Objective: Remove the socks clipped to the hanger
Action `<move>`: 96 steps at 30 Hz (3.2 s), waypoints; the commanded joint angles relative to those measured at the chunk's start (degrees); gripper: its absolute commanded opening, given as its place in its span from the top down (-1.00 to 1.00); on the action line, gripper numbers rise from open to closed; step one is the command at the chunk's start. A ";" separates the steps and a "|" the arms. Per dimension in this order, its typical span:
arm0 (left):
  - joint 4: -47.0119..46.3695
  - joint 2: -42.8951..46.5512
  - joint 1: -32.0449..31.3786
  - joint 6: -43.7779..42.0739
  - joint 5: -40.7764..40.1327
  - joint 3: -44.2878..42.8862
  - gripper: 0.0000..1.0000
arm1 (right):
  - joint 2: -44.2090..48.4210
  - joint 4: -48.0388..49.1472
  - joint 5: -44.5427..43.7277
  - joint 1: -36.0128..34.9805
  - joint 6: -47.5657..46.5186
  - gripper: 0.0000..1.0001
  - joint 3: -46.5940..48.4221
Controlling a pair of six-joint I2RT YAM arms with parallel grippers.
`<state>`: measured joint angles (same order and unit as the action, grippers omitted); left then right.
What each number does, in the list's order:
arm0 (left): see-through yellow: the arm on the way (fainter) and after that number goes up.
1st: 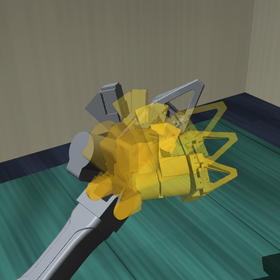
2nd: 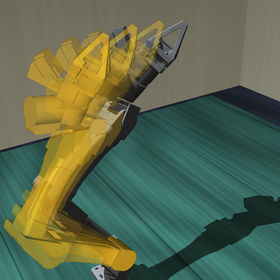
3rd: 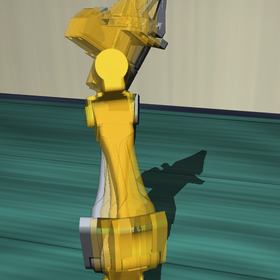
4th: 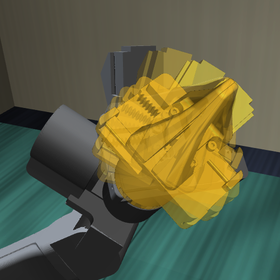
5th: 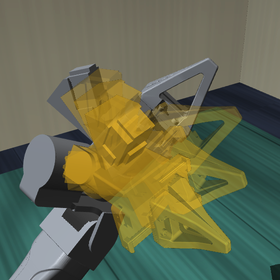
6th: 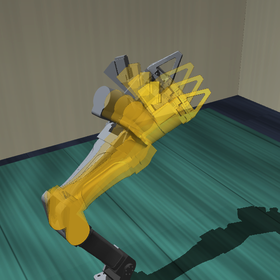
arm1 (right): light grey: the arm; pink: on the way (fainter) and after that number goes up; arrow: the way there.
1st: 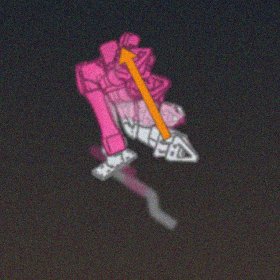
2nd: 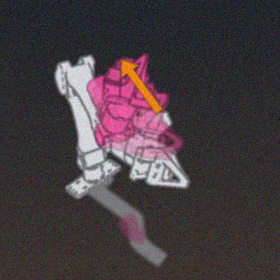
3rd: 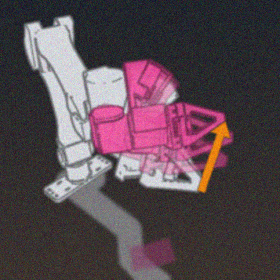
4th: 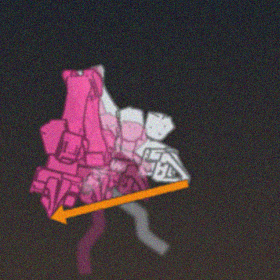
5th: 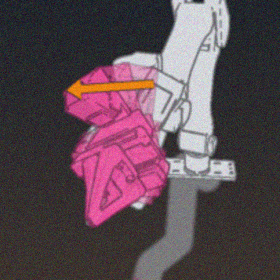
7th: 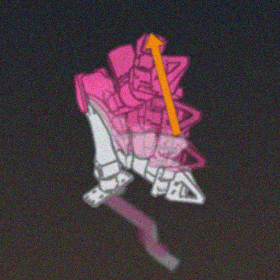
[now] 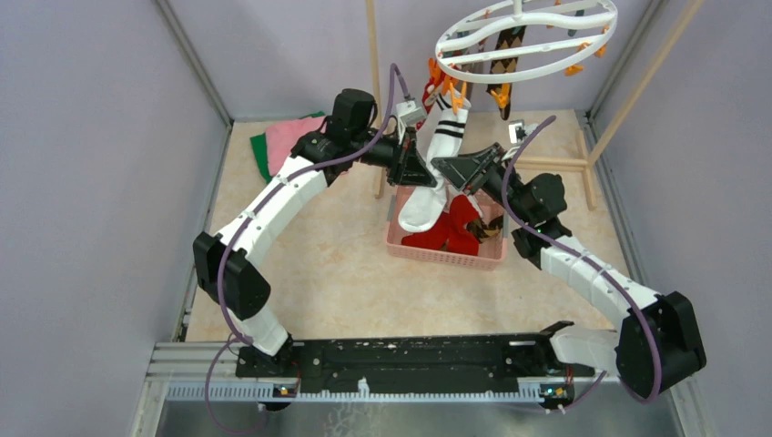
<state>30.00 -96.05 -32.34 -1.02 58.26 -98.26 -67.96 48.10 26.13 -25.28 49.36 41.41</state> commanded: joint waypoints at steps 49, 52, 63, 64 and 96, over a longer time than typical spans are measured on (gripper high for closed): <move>0.05 -2.73 -7.12 -0.20 -20.79 -6.07 1.00 | -10.31 0.98 -29.25 -2.66 -24.22 1.00 20.77; 0.51 -2.99 -6.26 0.88 -21.17 -6.07 1.00 | -10.26 4.49 -28.15 -2.52 -23.13 1.00 18.61; -0.97 -2.14 -4.15 0.93 -24.43 -2.35 1.00 | -8.48 12.42 -26.24 -0.92 -14.18 1.00 11.12; -1.18 -2.08 -4.15 0.93 -24.24 -2.06 1.00 | -8.18 13.06 -26.47 -0.71 -13.59 0.98 10.28; -4.05 1.38 -6.42 5.64 -33.95 3.02 1.00 | -0.67 12.25 -47.36 -15.90 -42.34 -0.32 2.02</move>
<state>28.14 -98.61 -38.41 2.02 29.08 -96.16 -69.41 56.47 -13.41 -37.28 21.45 41.78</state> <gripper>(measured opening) 0.038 0.673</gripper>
